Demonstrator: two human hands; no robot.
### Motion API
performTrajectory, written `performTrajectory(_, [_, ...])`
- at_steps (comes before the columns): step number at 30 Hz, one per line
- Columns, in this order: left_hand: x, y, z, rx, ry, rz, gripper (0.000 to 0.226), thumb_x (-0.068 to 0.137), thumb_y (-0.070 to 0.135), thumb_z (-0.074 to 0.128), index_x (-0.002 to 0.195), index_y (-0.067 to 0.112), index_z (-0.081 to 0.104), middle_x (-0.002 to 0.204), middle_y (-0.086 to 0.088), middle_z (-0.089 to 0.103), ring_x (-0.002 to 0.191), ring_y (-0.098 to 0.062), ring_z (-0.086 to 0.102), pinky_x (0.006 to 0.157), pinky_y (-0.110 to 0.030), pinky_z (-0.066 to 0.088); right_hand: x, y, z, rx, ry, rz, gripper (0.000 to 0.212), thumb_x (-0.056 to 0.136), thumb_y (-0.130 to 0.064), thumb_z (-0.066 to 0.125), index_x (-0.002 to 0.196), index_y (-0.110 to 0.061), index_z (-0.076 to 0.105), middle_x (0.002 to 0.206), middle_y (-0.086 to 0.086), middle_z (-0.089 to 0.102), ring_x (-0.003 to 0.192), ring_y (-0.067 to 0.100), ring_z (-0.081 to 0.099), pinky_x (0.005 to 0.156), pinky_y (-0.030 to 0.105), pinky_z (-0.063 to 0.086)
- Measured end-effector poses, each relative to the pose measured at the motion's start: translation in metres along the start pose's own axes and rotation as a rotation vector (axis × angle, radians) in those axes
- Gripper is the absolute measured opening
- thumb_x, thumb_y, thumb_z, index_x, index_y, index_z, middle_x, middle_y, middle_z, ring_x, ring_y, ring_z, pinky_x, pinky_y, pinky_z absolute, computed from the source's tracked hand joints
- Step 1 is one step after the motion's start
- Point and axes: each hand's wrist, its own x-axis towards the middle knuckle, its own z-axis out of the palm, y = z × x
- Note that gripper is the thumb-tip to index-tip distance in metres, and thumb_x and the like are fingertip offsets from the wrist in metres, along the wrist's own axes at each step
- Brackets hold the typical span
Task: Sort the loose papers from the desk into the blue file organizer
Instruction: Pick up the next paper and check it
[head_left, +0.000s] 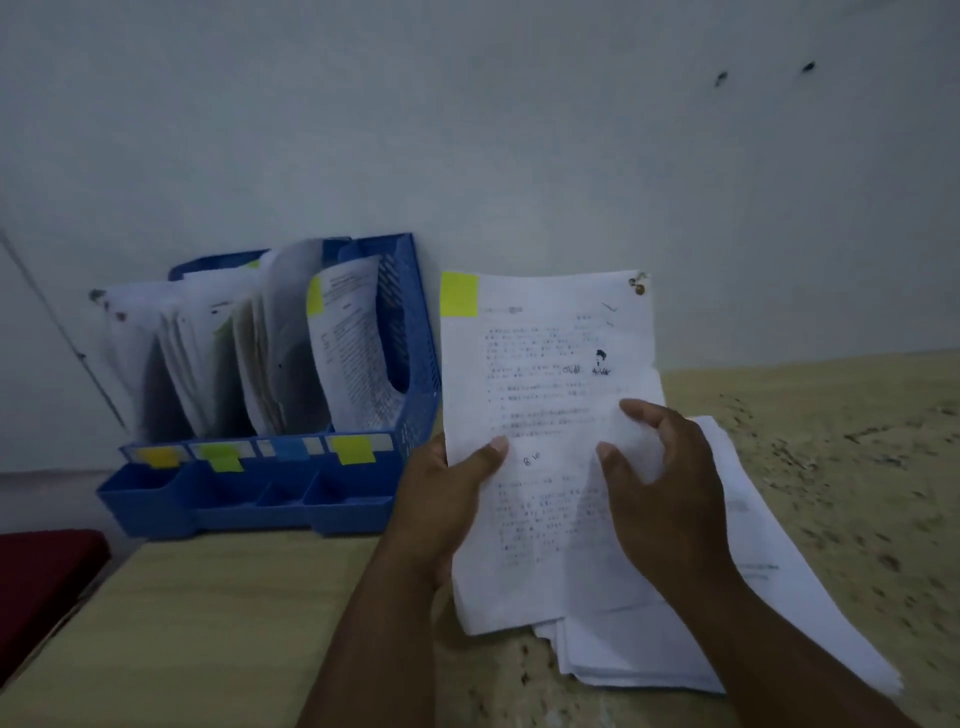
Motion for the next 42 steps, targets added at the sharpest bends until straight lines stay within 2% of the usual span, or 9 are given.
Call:
performTrajectory(4, [0.001,0.014,-0.010,-0.041,0.247,0.162,0.004,0.092,0.026,0.072,0.095,0.029,0.072,0.097,0.007,0.077,0.095,-0.019,0.072,0.084,-0.041,0.059,0.001,-0.014,0.013,-0.206,-0.178,-0.014,0.058,0.087,-0.043,0.071,0.138,-0.043,0.044,0.148,-0.013,0.034,0.136,0.015,0.034,0.112,0.046,0.035])
performTrajectory(7, [-0.001,0.029,-0.018,-0.025,0.459,0.334,0.003,0.095,0.031,0.069,0.092,0.031,0.068,0.097,0.012,0.072,0.095,-0.014,0.069,0.079,-0.034,0.057,0.002,-0.026,0.028,-0.281,-0.382,-0.050,0.060,0.091,-0.053,0.062,0.143,-0.051,0.033,0.162,-0.016,0.015,0.149,0.016,0.018,0.119,0.048,0.026])
performTrajectory(12, [-0.005,0.054,-0.023,-0.037,0.653,0.516,0.007,0.099,0.030,0.063,0.106,0.029,0.064,0.090,0.025,0.061,0.080,0.007,0.059,0.062,-0.012,0.045,0.006,-0.054,0.062,-0.140,-0.569,-0.208,0.059,0.099,-0.046,0.054,0.152,-0.046,0.027,0.160,-0.024,0.021,0.146,-0.001,0.023,0.119,0.029,0.026])
performTrajectory(16, [-0.003,0.062,-0.026,0.022,0.760,0.667,0.021,0.100,0.031,0.060,0.118,0.023,0.067,0.105,0.018,0.065,0.093,0.001,0.062,0.065,0.000,0.046,0.011,-0.083,0.091,-0.045,-0.667,-0.284,0.056,0.102,-0.042,0.051,0.153,-0.039,0.030,0.149,-0.026,0.033,0.123,-0.017,0.027,0.092,-0.006,0.018])
performTrajectory(18, [0.001,0.064,-0.029,0.067,0.788,0.727,0.033,0.100,0.030,0.059,0.128,0.014,0.065,0.114,0.012,0.064,0.097,-0.002,0.062,0.069,0.002,0.046,0.015,-0.094,0.106,0.031,-0.695,-0.295,0.053,0.103,-0.038,0.052,0.152,-0.035,0.033,0.144,-0.023,0.039,0.111,-0.026,0.031,0.086,-0.011,0.020])
performTrajectory(23, [0.020,0.060,-0.041,0.092,0.750,0.764,0.023,0.102,0.028,0.057,0.124,0.026,0.063,0.110,0.017,0.063,0.094,0.006,0.062,0.072,0.002,0.046,0.022,-0.110,0.146,0.211,-0.821,-0.199,0.056,0.102,-0.025,0.057,0.153,-0.033,0.034,0.151,-0.015,0.041,0.133,0.002,0.041,0.116,0.032,0.037])
performTrajectory(29, [0.041,0.048,-0.060,0.060,0.590,0.674,0.040,0.106,0.012,0.045,0.106,0.052,0.048,0.110,0.026,0.057,0.096,0.020,0.056,0.077,0.000,0.045,0.024,-0.100,0.173,0.246,-0.781,-0.163,0.052,0.104,-0.029,0.053,0.152,-0.038,0.036,0.151,-0.012,0.046,0.132,0.008,0.048,0.109,0.032,0.045])
performTrajectory(38, [0.055,0.020,-0.075,0.251,0.738,0.709,0.025,0.096,0.031,0.069,0.120,0.024,0.066,0.103,0.019,0.071,0.092,0.007,0.067,0.072,-0.011,0.053,0.021,-0.094,0.182,0.332,-0.619,-0.089,0.039,0.100,-0.047,0.054,0.138,-0.042,0.052,0.125,-0.020,0.062,0.104,-0.006,0.060,0.082,0.015,0.053])
performTrajectory(42, [0.057,0.016,-0.081,0.276,0.785,0.727,0.025,0.095,0.034,0.069,0.117,0.022,0.067,0.100,0.019,0.069,0.090,0.009,0.067,0.068,-0.005,0.050,0.020,-0.097,0.185,0.378,-0.615,-0.063,0.035,0.096,-0.051,0.058,0.130,-0.041,0.059,0.115,-0.024,0.062,0.101,-0.009,0.058,0.085,0.018,0.054])
